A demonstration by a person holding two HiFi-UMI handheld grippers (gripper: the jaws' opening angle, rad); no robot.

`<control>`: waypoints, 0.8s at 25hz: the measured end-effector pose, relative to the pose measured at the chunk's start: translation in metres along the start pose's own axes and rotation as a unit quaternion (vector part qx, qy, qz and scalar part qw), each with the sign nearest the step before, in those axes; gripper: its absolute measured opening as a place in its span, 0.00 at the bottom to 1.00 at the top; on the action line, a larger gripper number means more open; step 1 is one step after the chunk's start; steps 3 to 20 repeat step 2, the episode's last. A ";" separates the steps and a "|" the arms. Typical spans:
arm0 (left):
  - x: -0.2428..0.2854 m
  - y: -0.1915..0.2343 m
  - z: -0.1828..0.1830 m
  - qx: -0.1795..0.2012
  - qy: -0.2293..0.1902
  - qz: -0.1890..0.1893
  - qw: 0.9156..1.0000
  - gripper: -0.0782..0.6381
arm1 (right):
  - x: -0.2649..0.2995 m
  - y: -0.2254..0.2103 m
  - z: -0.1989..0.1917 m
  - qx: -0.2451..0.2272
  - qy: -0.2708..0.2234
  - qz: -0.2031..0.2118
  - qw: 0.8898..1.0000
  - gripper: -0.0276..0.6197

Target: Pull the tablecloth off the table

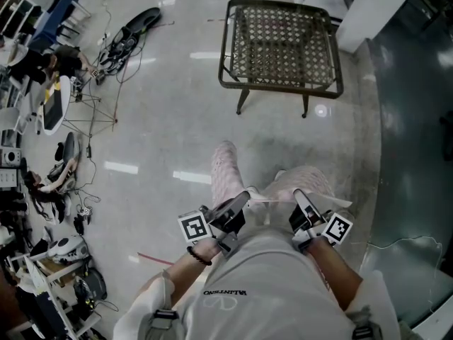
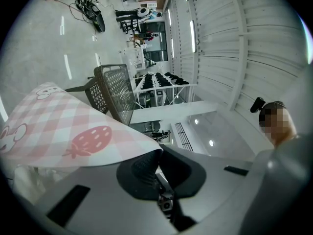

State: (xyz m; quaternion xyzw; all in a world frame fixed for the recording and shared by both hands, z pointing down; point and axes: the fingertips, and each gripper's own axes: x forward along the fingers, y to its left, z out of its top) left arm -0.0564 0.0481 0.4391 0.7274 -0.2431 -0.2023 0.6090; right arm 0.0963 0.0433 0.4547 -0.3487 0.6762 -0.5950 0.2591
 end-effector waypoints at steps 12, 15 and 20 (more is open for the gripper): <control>-0.001 0.000 0.000 0.002 0.000 0.000 1.000 0.11 | 0.000 0.000 0.000 0.002 0.000 -0.001 1.000 0.06; -0.001 0.000 0.000 0.002 0.000 0.000 1.000 0.11 | 0.000 0.000 0.000 0.002 0.000 -0.001 1.000 0.06; -0.001 0.000 0.000 0.002 0.000 0.000 1.000 0.11 | 0.000 0.000 0.000 0.002 0.000 -0.001 1.000 0.06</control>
